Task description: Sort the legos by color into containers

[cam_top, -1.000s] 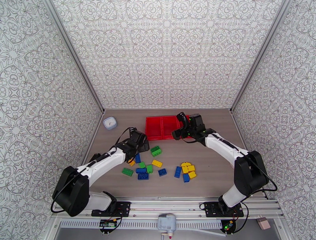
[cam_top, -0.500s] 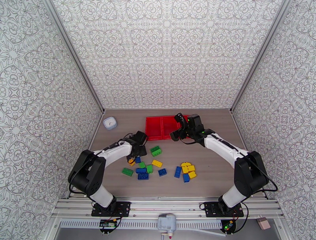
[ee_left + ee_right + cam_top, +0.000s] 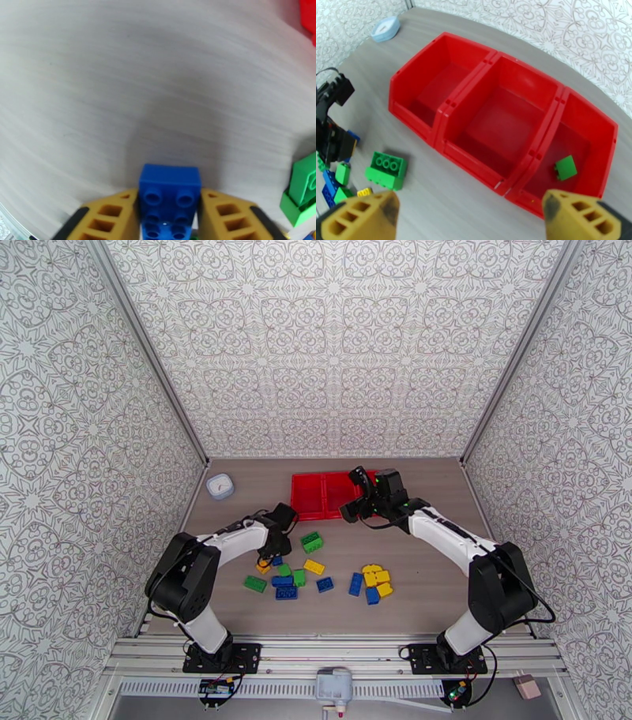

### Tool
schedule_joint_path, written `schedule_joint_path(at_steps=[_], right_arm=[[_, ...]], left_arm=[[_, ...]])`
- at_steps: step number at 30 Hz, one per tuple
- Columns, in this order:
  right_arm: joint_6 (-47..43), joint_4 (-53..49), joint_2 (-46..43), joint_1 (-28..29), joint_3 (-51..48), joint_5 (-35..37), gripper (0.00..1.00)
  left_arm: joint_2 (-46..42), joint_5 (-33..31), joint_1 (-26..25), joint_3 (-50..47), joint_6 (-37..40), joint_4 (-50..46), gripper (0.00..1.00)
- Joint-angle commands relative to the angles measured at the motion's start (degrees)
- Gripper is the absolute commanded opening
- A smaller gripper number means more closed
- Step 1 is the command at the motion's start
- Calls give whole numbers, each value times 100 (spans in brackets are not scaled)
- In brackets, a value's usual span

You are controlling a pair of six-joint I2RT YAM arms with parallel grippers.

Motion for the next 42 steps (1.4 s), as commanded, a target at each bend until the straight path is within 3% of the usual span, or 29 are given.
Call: schedule_joint_path(at_steps=[1,9,17,21,38,42], right_arm=[[-19,-98,-195,46,-124,36,100],[84,4,-355,47,-245,56,100],[305,389,-551,50,-549,54,100],[372,436,-569,42,-616,64,100],[412,434,-761,44,-789,351,100],[636,184,-832,50,-746,651,100]], left_arm=[[-137,-23,-78,124,-54,-35,36],[-513,-224,-231,154,-22,177,30],[-890,-375,-375,279,312,1514,28],[-580,-363,-315,811,457,1904,27],[1733,-146,43,3395,960,1628,27],[1738,-63,30,3435,955,1676,38]])
